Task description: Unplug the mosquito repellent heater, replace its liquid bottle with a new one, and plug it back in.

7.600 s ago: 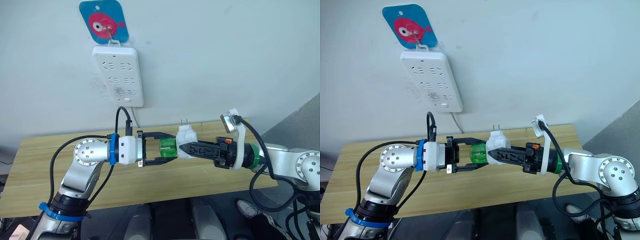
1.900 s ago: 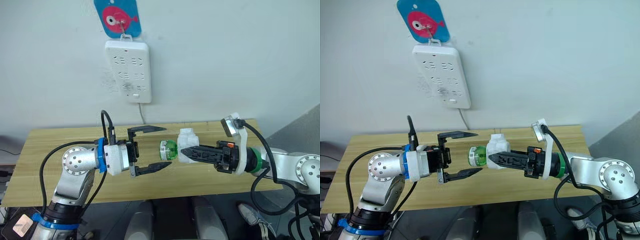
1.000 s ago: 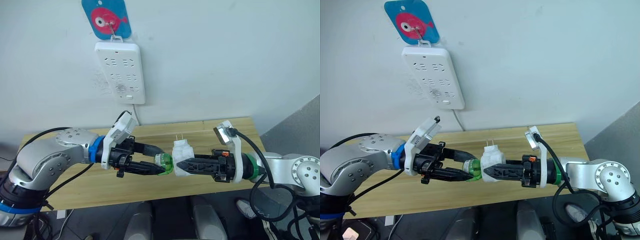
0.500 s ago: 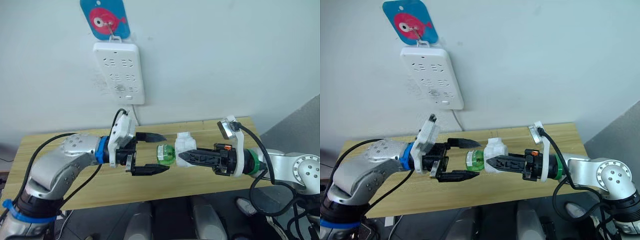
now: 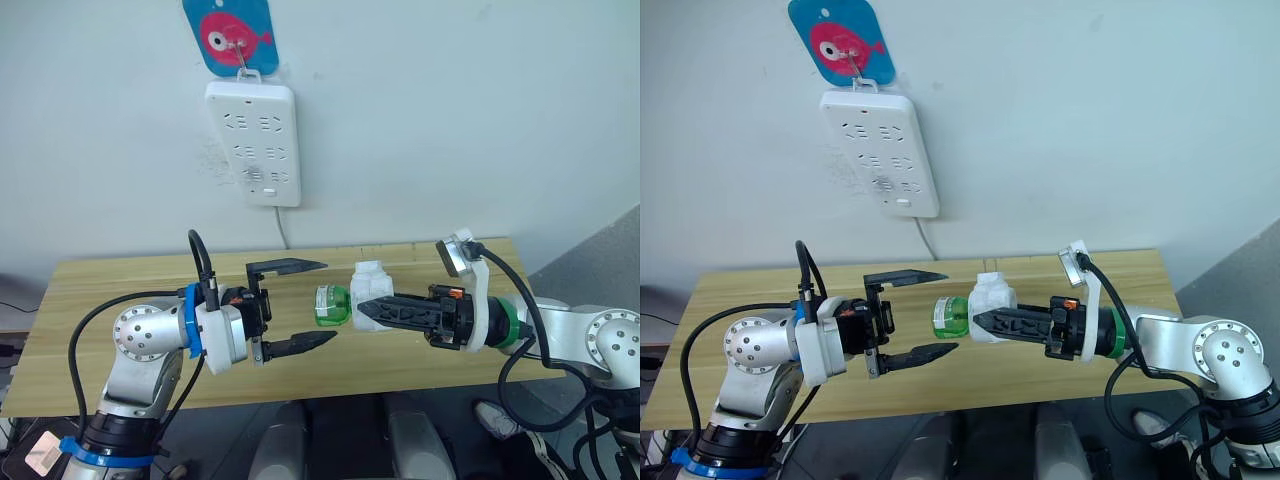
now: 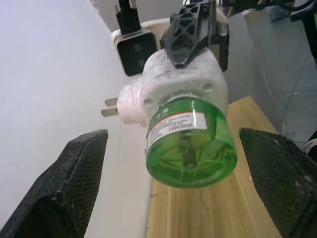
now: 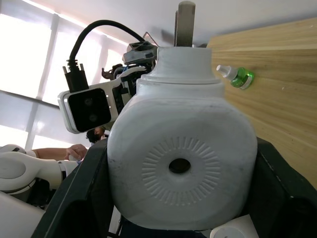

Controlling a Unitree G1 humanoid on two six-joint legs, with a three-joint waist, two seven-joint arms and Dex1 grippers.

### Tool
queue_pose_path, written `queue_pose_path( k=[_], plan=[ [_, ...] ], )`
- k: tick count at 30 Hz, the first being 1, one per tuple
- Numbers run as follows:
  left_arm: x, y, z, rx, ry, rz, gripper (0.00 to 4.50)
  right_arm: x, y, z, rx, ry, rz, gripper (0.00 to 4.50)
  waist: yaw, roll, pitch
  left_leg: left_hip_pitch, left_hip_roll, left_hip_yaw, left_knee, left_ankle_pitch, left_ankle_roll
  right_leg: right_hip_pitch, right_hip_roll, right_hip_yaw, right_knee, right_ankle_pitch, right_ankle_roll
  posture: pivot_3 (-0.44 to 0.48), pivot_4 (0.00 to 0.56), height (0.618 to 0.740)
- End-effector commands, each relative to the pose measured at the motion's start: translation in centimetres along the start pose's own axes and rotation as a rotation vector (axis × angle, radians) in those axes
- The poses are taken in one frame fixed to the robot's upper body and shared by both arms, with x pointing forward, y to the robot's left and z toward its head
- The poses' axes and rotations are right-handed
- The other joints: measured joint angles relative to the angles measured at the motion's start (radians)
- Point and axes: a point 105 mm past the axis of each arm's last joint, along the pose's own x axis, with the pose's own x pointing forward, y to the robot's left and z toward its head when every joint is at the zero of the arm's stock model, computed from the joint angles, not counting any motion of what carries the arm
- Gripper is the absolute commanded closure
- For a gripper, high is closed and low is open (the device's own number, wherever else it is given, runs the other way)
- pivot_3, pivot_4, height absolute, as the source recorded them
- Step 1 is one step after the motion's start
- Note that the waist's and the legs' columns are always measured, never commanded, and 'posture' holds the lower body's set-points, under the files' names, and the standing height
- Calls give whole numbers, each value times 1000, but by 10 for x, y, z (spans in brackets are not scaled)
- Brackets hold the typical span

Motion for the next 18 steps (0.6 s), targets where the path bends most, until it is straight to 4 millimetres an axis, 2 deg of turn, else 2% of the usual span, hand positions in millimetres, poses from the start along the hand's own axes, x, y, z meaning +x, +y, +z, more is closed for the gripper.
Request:
queue_pose_path(
  k=[1,5,10,12,14,16,18],
  plan=[
    [6,-1,4,-2,-13,-5,895,0,12,7,-28,-31,46,1466,0,0,0,0,0,0,0,0,0,0,1,0,0,0,0,-92,292,740],
    [7,3,-2,-4,14,12,2113,1,13,7,-30,-35,52,1466,0,0,0,0,-1,0,0,0,0,0,1,0,1,0,0,-93,291,740],
    [12,12,4,-8,-7,10,2215,1,14,7,-32,-34,55,1466,-1,0,0,0,-1,0,1,0,0,0,2,0,1,0,0,-92,290,740],
    [14,8,9,-76,-13,-70,2215,0,14,6,-33,-31,55,1466,-1,0,0,0,-1,0,1,0,0,0,2,0,1,0,0,-90,290,740],
    [16,1,10,-278,45,-195,2215,-1,14,4,-34,-19,53,1466,-3,0,0,0,-1,-1,0,0,0,0,2,-1,1,0,0,-85,290,740],
    [17,11,14,-665,94,-193,2215,-2,14,1,-31,-1,54,1466,-2,0,0,0,-1,-2,0,0,0,0,3,-2,2,0,0,-78,288,740],
    [15,17,21,-874,113,-224,2215,-2,14,-2,-29,12,56,1466,-3,0,0,1,-1,-3,1,0,0,0,3,-1,2,0,0,-77,289,740]
  ],
)
